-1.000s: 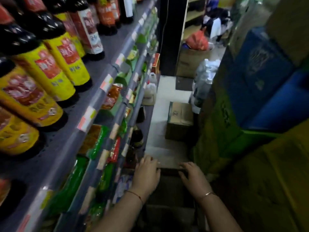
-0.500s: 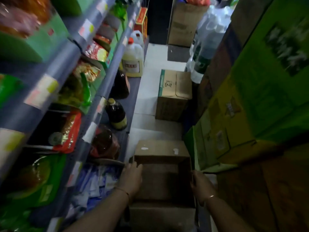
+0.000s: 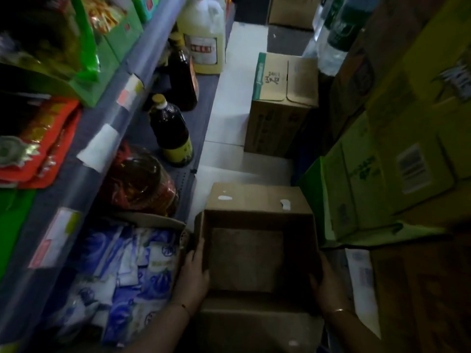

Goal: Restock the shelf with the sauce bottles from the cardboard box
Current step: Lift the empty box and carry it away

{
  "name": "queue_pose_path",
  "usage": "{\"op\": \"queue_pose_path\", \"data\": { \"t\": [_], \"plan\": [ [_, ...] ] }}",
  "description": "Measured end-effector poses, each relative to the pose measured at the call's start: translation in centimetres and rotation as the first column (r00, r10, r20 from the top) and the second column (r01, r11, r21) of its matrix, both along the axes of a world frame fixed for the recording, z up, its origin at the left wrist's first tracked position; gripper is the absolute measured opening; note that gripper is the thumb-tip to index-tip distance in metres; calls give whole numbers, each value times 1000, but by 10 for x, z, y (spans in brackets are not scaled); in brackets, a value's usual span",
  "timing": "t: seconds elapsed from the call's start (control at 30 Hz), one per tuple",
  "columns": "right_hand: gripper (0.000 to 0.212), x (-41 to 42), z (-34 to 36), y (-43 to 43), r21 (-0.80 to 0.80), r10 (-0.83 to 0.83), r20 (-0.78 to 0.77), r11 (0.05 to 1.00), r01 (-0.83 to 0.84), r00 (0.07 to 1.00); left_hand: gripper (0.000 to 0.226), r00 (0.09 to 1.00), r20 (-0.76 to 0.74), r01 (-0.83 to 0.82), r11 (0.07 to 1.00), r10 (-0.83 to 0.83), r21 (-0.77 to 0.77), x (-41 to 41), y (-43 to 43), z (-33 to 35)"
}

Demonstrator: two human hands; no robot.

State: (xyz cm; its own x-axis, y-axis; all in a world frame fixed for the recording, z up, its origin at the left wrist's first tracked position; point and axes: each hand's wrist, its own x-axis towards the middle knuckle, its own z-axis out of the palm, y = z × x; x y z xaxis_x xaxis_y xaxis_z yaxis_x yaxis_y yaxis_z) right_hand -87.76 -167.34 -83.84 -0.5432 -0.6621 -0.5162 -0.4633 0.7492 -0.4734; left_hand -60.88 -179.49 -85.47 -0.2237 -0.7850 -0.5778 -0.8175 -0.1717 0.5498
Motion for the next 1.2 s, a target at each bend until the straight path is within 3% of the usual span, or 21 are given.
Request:
{"op": "queue_pose_path", "data": {
  "t": [0.07, 0.23, 0.5, 0.63, 0.87, 1.2],
  "plan": [
    [64, 1, -7, 8, -62, -53, 91, 996, 59, 994, 82, 997, -37, -66, 998, 65, -24, 3, 6, -11],
    [67, 3, -12, 15, -84, -66, 116, 994, 76, 991, 80, 974, -41, -225, 973, 224, -42, 5, 16, -19],
    [62, 0, 17, 8, -220, -139, 95, 963, 157, 986, 64, 949, -205, -266, 959, 241, -102, -2, 2, 35],
    [60, -3, 68, -11, -279, -166, 19, 946, 165, 986, 64, 925, -296, -289, 947, 238, -140, -5, -23, 90],
    [64, -6, 179, -72, -402, -191, 58, 894, 198, 980, 64, 903, -374, -315, 919, 213, -239, -16, -89, 205],
    [58, -28, 328, -174, -493, -255, 82, 830, 261, 963, 63, 919, -368, -298, 862, 142, -411, -47, -190, 343]
  ]
}}
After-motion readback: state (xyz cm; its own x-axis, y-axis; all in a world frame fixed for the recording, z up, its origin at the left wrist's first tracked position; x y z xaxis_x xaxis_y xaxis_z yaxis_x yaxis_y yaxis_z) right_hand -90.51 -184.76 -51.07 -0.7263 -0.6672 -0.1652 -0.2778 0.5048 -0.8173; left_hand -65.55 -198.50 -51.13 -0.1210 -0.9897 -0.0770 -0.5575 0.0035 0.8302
